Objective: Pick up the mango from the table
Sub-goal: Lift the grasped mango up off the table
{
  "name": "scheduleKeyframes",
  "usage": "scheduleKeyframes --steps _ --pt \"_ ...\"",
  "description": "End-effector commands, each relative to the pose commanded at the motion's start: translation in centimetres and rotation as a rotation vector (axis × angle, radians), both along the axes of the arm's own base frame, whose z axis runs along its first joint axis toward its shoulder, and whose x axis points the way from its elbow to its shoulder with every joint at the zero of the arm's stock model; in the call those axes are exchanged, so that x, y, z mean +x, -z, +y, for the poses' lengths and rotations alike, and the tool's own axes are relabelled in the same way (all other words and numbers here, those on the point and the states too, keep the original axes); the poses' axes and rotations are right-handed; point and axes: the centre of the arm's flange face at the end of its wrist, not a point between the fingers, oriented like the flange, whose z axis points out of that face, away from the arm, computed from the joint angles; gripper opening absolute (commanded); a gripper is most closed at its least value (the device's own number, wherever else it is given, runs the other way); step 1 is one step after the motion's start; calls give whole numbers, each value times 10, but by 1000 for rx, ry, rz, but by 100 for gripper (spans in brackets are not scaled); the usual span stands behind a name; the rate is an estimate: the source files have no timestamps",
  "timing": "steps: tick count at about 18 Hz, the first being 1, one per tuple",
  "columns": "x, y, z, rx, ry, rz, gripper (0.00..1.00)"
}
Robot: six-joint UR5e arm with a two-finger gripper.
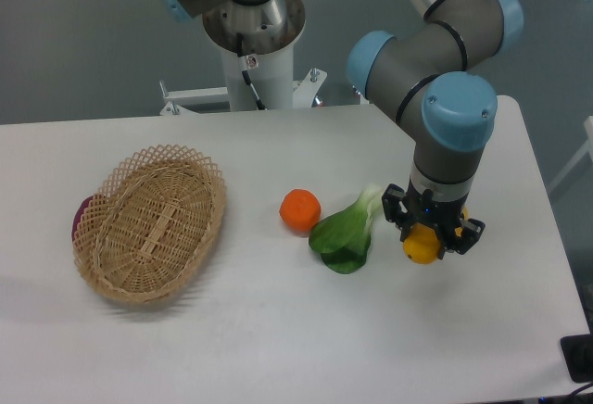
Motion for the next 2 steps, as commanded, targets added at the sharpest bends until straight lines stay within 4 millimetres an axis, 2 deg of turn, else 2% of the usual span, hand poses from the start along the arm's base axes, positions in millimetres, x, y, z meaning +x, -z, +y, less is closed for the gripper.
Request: scheduleKeyframes --steps 2 --pt "0 1 0 -1 0 -1 51"
